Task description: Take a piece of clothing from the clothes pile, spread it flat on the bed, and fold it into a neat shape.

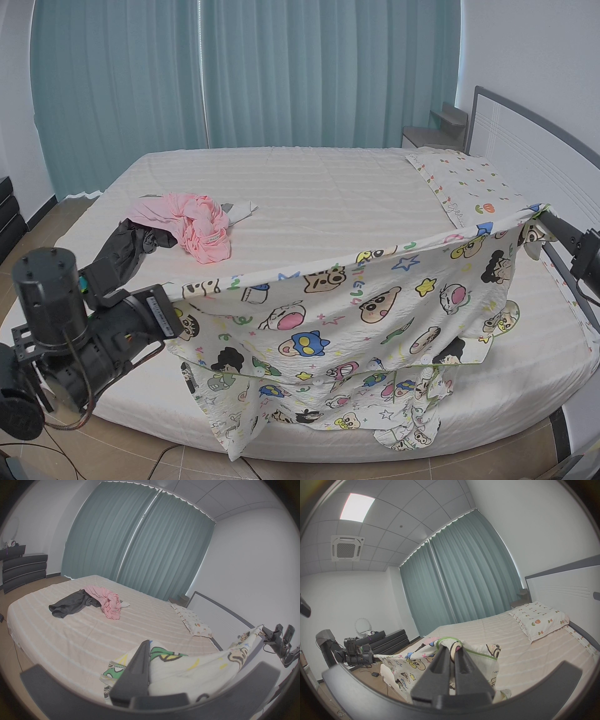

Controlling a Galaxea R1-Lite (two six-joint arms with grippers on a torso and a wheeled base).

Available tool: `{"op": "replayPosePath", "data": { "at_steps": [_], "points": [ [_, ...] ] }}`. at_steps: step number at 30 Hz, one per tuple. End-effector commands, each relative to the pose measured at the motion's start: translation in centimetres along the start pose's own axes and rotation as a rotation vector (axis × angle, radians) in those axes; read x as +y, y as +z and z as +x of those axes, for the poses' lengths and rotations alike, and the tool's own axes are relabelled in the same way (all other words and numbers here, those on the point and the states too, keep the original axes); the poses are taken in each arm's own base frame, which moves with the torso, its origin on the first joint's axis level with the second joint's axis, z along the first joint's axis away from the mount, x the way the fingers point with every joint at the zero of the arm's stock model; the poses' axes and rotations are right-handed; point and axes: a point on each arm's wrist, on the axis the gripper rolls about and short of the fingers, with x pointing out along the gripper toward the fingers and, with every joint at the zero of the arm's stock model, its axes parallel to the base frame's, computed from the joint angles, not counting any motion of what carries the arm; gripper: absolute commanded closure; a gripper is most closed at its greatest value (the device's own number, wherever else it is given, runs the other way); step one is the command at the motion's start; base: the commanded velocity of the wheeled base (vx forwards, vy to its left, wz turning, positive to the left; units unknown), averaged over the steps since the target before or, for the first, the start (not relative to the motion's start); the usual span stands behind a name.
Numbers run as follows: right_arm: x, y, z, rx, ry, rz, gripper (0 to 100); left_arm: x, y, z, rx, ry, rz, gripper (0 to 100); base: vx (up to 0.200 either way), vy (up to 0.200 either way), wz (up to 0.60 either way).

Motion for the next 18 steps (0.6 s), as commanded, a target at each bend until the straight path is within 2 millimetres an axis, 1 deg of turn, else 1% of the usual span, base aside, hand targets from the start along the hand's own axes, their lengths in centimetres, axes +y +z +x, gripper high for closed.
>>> {"op": "replayPosePath", "data": {
  "at_steps": [1,3,4,6,7,10,11,12,14,16,17,18],
  "points": [
    [-1.9,-2.1,2.6,0.078,-0.038,0.017,100,-0.1,-0.7,5.0,0.039,0.074,0.007,100,0.200,0.000,0.00],
    [-2.6,-2.9,3.9,0.092,-0.046,0.022,100,-0.1,-0.8,7.4,0.029,0.095,0.005,100,0.200,0.000,0.00],
    [-2.7,-2.9,4.0,0.092,-0.046,0.022,100,-0.1,-0.8,7.5,0.028,0.097,0.005,100,0.200,0.000,0.00],
    [-3.6,-3.9,5.5,0.098,-0.054,0.025,100,0.0,-1.5,10.6,0.034,0.122,0.008,100,0.200,0.000,0.00],
    [-3.9,-4.2,5.9,0.098,-0.054,0.025,100,0.0,-1.7,11.4,0.039,0.129,0.010,100,0.200,0.000,0.00],
    [-5.0,-5.6,7.8,0.108,-0.059,0.029,100,0.0,-3.2,14.8,0.064,0.152,0.019,100,0.200,0.000,0.00],
    [-5.2,-5.8,8.1,0.111,-0.060,0.029,100,0.1,-3.5,15.1,0.068,0.156,0.022,100,0.200,0.000,0.00],
    [-6.4,-6.8,9.2,0.117,-0.080,0.032,100,0.1,-4.5,16.9,0.083,0.163,0.033,100,0.200,0.000,0.00],
    [-7.7,-8.2,10.5,0.128,-0.104,0.037,100,0.3,-5.6,18.9,0.097,0.172,0.064,100,0.200,0.000,0.00],
    [-8.8,-9.8,11.8,0.149,-0.114,0.044,100,0.9,-6.5,20.8,0.103,0.192,0.096,100,0.000,0.000,0.00],
    [-9.2,-10.5,12.3,0.158,-0.117,0.047,100,1.2,-7.0,22.1,0.101,0.200,0.117,100,0.000,0.000,0.00],
    [-9.5,-11.0,12.6,0.162,-0.118,0.048,100,1.3,-7.3,22.8,0.099,0.203,0.125,100,0.000,0.000,0.00]
  ]
}}
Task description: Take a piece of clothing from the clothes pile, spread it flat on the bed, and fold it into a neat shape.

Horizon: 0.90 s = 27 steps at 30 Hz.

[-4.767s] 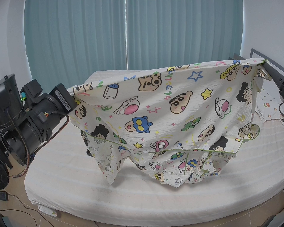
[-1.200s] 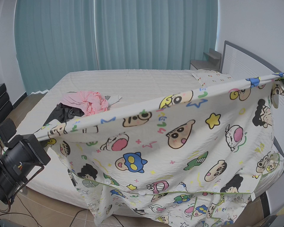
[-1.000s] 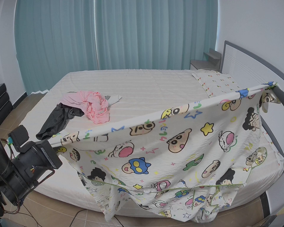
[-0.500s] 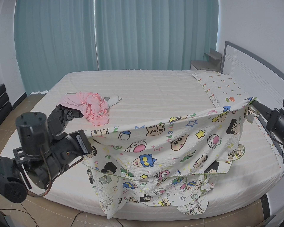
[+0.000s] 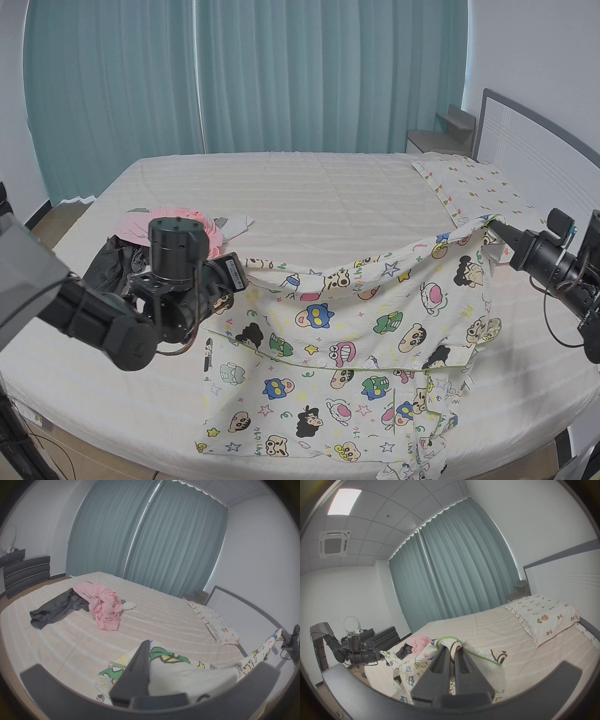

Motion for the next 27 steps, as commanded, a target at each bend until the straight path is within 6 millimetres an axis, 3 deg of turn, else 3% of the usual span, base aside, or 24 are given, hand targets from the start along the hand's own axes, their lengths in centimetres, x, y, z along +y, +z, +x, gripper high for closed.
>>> {"op": "replayPosePath", "data": {
  "at_steps": [1,8,17,18,19,22,27],
  "points": [
    [-4.3,-6.0,5.4,0.104,-0.058,0.034,100,0.9,-4.7,8.9,0.051,0.080,0.085,100,0.000,0.000,0.00],
    [-7.2,-10.5,9.2,0.135,-0.096,0.048,100,1.7,-7.3,12.7,0.063,0.105,0.084,100,0.000,0.000,0.00],
    [-9.3,-13.5,12.3,0.147,-0.112,0.063,100,3.1,-9.2,16.4,0.033,0.161,0.055,100,0.000,0.000,0.00],
    [-9.5,-13.8,12.6,0.148,-0.113,0.066,0,3.4,-9.4,16.9,0.028,0.169,0.053,100,0.000,0.000,0.00],
    [-9.7,-14.2,13.0,0.148,-0.113,0.075,0,3.6,-9.6,17.5,0.026,0.176,0.049,0,0.000,0.000,0.00],
    [-10.3,-15.5,14.2,0.141,-0.115,0.133,0,4.6,-10.6,19.1,0.040,0.202,0.047,0,0.000,0.000,0.00],
    [-11.4,-16.5,15.9,0.106,-0.164,0.238,0,5.8,-9.6,20.4,-0.013,0.254,-0.006,0,0.000,0.000,0.00]
  ]
}}
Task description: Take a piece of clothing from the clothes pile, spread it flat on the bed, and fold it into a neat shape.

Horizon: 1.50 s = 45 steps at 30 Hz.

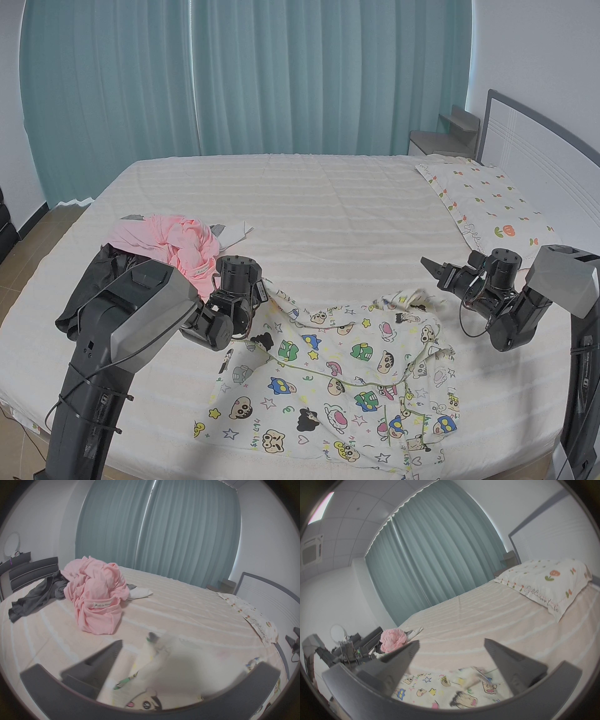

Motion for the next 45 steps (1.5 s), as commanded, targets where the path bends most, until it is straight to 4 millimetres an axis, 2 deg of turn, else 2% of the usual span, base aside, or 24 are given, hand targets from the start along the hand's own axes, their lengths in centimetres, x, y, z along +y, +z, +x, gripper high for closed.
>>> {"op": "replayPosePath", "data": {
  "at_steps": [1,4,6,8,10,11,14,17,19,21,22,24,25,26,29,30,31,32,35,39,40,45],
  "points": [
    [-2.0,-2.6,2.3,0.002,-0.068,0.096,0,2.1,-0.6,2.7,-0.030,0.084,-0.039,0,0.000,0.000,0.00],
    [-2.8,-1.9,2.7,-0.049,-0.121,0.122,0,3.1,0.6,3.7,-0.080,0.131,-0.065,0,0.000,0.000,0.00],
    [-3.5,-1.4,2.1,-0.056,-0.149,0.135,0,4.5,2.3,4.4,-0.122,0.158,-0.093,0,0.000,0.000,0.00],
    [-4.1,-0.9,1.1,-0.057,-0.173,0.139,0,5.6,3.3,4.7,-0.140,0.179,-0.110,0,0.000,0.000,0.00],
    [-4.1,-0.7,0.9,-0.060,-0.176,0.140,0,5.9,3.6,4.7,-0.144,0.183,-0.113,0,0.000,0.000,0.00],
    [-4.7,0.0,-0.4,-0.057,-0.202,0.148,0,7.1,5.7,4.9,-0.162,0.208,-0.129,0,0.000,0.000,0.00],
    [-5.1,-0.3,-2.3,-0.022,-0.240,0.162,0,8.1,7.4,5.2,-0.134,0.248,-0.136,0,0.000,0.000,0.00],
    [-5.1,-0.3,-4.1,0.011,-0.260,0.174,0,8.1,8.9,4.3,-0.142,0.252,-0.185,0,0.000,0.000,0.00],
    [-5.1,0.0,-6.6,0.066,-0.251,0.197,0,8.0,10.4,2.5,-0.108,0.239,-0.241,0,0.000,0.000,0.00],
    [-5.2,-0.1,-7.0,0.078,-0.249,0.203,0,8.0,10.6,2.0,-0.098,0.229,-0.251,0,0.000,0.000,0.00],
    [-5.3,-0.5,-9.3,0.151,-0.226,0.228,0,7.9,11.4,-0.9,-0.033,0.157,-0.315,0,0.000,0.000,0.00],
    [-5.6,-1.2,-10.8,0.216,-0.200,0.256,0,7.9,11.5,-3.7,0.040,0.095,-0.347,0,0.000,0.000,0.00],
    [-5.6,-1.3,-10.9,0.219,-0.196,0.256,0,7.9,11.5,-3.9,0.045,0.089,-0.350,0,0.000,0.000,0.00],
    [-6.1,-2.1,-12.2,0.275,-0.158,0.270,0,7.9,11.1,-6.7,0.092,0.052,-0.372,0,0.000,0.000,0.00],
    [-7.4,-3.5,-13.5,0.348,-0.092,0.252,0,8.1,10.9,-10.5,0.097,0.017,-0.440,0,0.000,0.000,0.00],
    [-7.7,-3.9,-13.6,0.357,-0.094,0.232,0,8.2,10.6,-11.6,0.109,0.003,-0.469,0,0.000,0.000,0.00],
    [-7.7,-3.9,-13.6,0.357,-0.094,0.232,0,8.2,10.6,-11.6,0.109,0.003,-0.469,0,0.000,0.000,0.00],
    [-7.9,-4.6,-14.0,0.388,-0.098,0.204,0,8.0,9.5,-14.0,0.165,-0.038,-0.517,0,0.000,0.000,0.00],
    [-7.1,-6.4,-15.5,0.478,-0.091,0.156,0,7.9,7.2,-17.2,0.251,-0.080,-0.524,0,0.000,0.000,0.00],
    [-6.9,-7.2,-15.9,0.516,-0.080,0.113,0,7.9,6.4,-18.0,0.247,-0.101,-0.558,0,0.000,0.000,0.00],
    [-6.7,-8.0,-16.7,0.555,-0.066,0.079,0,8.0,5.9,-18.4,0.218,-0.131,-0.603,0,0.000,0.000,0.00],
    [-5.8,-8.8,-17.5,0.600,-0.036,0.030,0,8.4,4.7,-18.9,0.207,-0.154,-0.610,0,0.000,0.000,0.00]
  ]
}}
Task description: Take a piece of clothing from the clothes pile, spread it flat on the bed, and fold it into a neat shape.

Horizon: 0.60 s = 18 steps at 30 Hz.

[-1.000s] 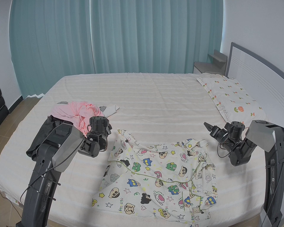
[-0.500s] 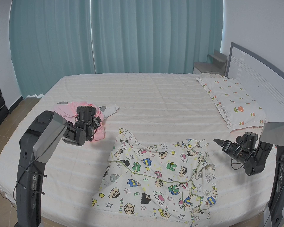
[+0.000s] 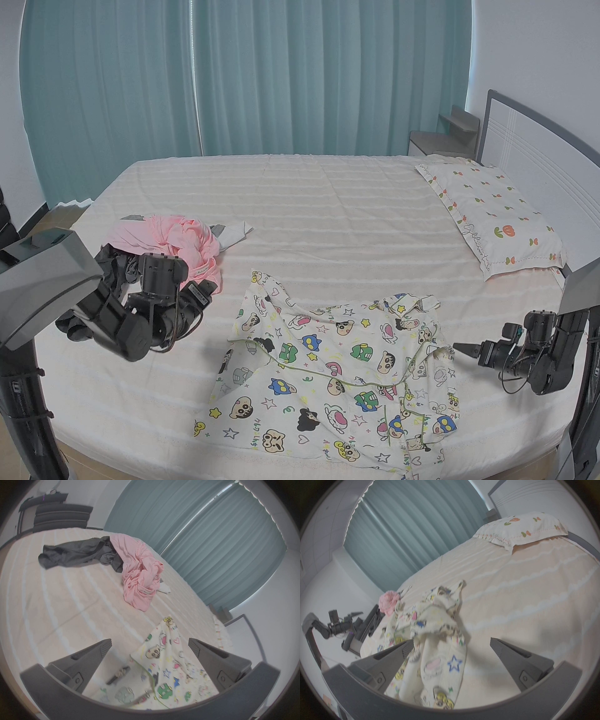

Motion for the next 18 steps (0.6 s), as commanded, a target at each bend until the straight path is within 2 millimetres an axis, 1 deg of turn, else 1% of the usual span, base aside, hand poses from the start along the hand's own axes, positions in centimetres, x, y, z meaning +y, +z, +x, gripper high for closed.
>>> {"op": "replayPosePath", "data": {
  "at_steps": [1,4,9,12,18],
  "points": [
    [0.4,-3.9,-1.4,0.147,0.031,-0.046,0,0.1,-1.3,-4.8,0.031,-0.124,-0.068,0,0.000,0.000,0.00],
    [1.4,-5.0,-1.4,0.194,0.051,-0.089,0,0.6,-1.6,-4.7,0.030,-0.125,-0.070,0,0.000,0.000,0.00],
    [1.8,-5.9,-0.3,0.195,0.059,-0.135,0,1.4,-2.4,-4.0,0.037,-0.114,-0.077,0,0.000,0.000,0.00],
    [1.9,-6.0,0.1,0.196,0.054,-0.142,0,1.7,-2.6,-3.8,0.037,-0.116,-0.077,0,0.000,0.000,0.00],
    [1.8,-5.4,1.0,0.170,0.054,-0.127,0,1.8,-2.8,-3.7,0.023,-0.137,-0.081,0,0.000,0.000,0.00]
  ]
}}
